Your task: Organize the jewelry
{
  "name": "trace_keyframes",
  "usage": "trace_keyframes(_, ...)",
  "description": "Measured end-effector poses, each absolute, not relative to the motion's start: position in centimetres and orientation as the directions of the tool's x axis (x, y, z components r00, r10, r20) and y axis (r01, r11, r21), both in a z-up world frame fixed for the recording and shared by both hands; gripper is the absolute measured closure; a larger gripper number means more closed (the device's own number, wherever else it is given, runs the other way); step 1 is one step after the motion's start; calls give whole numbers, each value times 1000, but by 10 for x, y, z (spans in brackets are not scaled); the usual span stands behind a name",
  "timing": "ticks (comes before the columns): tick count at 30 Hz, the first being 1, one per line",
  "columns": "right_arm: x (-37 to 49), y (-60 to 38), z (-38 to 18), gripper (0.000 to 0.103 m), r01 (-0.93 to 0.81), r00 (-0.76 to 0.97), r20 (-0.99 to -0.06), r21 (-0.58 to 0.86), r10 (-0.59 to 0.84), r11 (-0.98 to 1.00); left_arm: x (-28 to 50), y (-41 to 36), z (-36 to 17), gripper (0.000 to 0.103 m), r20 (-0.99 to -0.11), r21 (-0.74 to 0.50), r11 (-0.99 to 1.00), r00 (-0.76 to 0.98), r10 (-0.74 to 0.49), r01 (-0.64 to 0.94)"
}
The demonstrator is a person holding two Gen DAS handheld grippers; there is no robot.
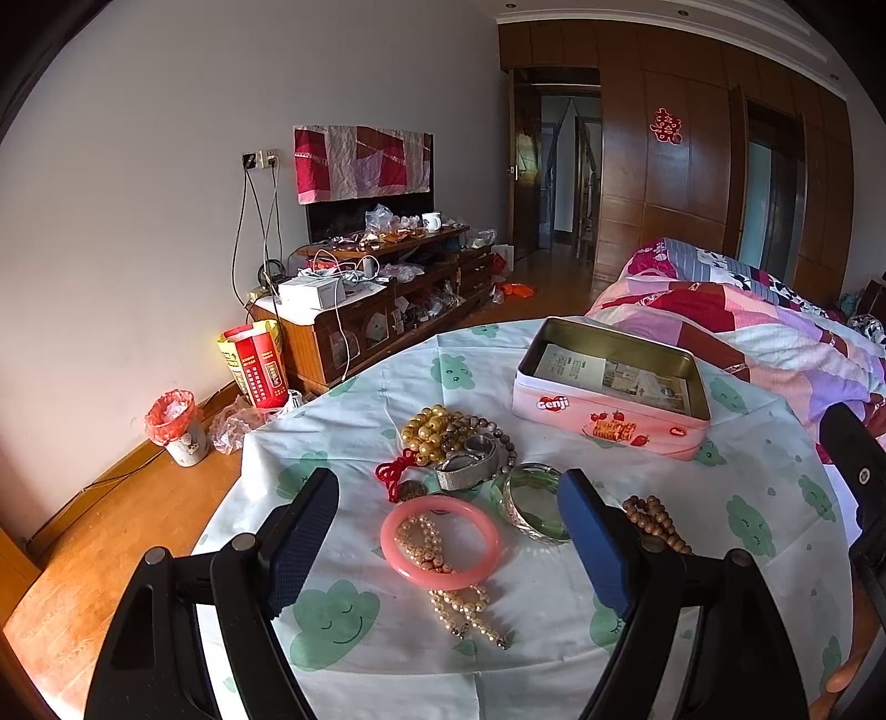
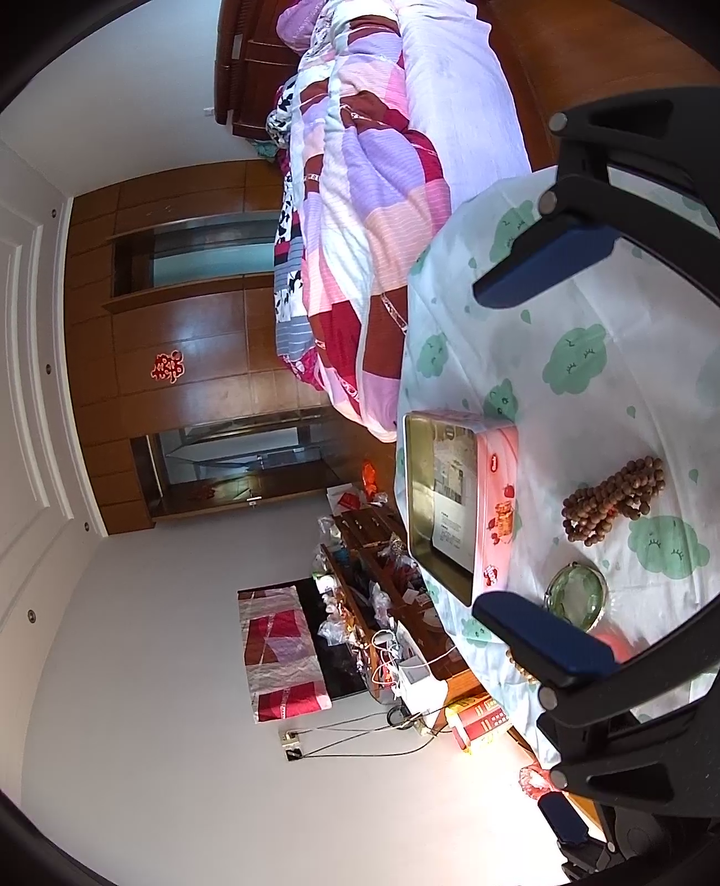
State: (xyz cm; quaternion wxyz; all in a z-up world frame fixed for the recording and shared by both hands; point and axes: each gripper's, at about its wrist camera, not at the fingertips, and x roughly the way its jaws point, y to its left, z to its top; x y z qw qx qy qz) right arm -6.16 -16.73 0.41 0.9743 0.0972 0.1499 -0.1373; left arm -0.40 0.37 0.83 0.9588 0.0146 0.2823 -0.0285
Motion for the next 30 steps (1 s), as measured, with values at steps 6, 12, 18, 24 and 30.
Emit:
trace_keyframes(6, -61, -168, 5, 0, 294, 917, -321, 146, -236, 944, -4, 4, 8, 22, -541, 11, 998, 840, -47, 63)
trace_keyframes(12, -61, -168, 5, 0, 296, 917, -321, 147, -238, 944, -4, 4, 8, 22, -544, 11, 998, 838, -46, 62)
trace_keyframes(18, -61, -168, 5, 0, 295, 917, -321, 148, -236, 944, -5, 3, 7, 22, -546, 10, 998, 837, -46, 61)
trace_keyframes(24, -61, -168, 5, 0, 295, 917, -322, 147, -236, 944, -5, 4, 7, 22, -546, 8, 998, 836, -45, 58)
trace_keyframes(30, -61, -168, 5, 0, 296, 916, -323, 148, -237, 944, -5, 4, 7, 22, -546, 6, 998, 836, -45, 57)
